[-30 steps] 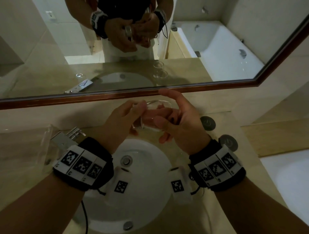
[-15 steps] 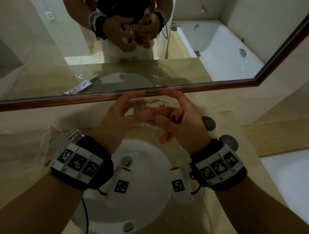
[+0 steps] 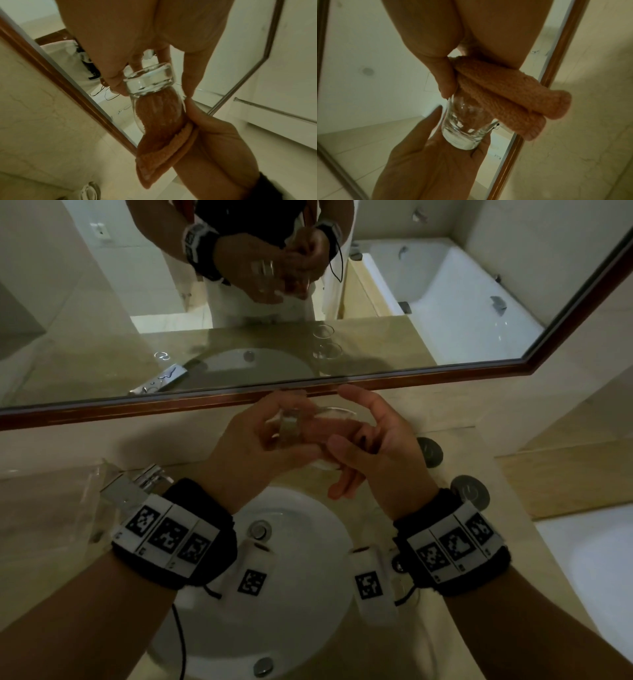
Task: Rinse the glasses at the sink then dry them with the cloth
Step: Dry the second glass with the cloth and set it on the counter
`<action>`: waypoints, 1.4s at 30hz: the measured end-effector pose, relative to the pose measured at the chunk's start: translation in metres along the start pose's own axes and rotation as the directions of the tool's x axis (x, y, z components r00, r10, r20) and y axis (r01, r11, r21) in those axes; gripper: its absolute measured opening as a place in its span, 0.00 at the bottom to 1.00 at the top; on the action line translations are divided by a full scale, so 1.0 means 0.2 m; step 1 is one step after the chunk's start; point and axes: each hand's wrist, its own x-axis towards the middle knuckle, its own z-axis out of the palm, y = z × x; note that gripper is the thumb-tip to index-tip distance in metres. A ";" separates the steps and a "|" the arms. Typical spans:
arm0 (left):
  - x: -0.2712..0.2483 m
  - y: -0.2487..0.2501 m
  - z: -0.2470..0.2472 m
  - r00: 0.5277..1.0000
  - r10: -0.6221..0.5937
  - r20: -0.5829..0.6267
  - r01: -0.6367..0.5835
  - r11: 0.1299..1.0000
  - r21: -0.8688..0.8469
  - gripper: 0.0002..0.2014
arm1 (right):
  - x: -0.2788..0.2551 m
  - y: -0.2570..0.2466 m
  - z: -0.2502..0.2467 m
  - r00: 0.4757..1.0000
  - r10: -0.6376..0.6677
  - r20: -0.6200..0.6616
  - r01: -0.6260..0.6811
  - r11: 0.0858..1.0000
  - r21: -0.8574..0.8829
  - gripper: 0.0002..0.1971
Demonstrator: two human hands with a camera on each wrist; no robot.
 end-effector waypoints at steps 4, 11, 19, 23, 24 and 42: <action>0.04 0.02 0.06 0.944 -0.331 0.010 0.327 0.929 -0.173 0.23 | 0.00 0.00 -0.02 1.000 -0.022 0.004 0.022 0.995 -0.096 0.33; 0.06 -0.03 0.09 0.989 0.016 0.145 -0.044 0.980 0.193 0.26 | -0.01 0.02 -0.14 0.995 0.054 -0.085 -0.052 0.998 0.028 0.27; 0.13 -0.07 0.23 0.984 -0.132 0.117 0.153 0.971 -0.185 0.24 | -0.04 0.01 -0.23 0.994 0.048 -0.102 -0.049 0.999 -0.011 0.33; 0.18 -0.05 0.33 0.959 -0.272 0.085 0.283 0.943 -0.175 0.19 | -0.05 0.03 -0.31 0.993 0.048 -0.108 -0.051 0.998 -0.028 0.30; 0.19 -0.05 0.33 0.972 -0.214 0.099 0.224 0.969 -0.107 0.17 | -0.05 0.04 -0.33 0.992 0.059 -0.113 -0.058 0.998 0.012 0.29; 0.48 -0.14 0.86 0.979 -0.088 0.184 -0.008 0.885 0.465 0.32 | -0.11 0.27 -0.98 0.670 0.301 -0.679 -0.089 0.940 0.328 0.14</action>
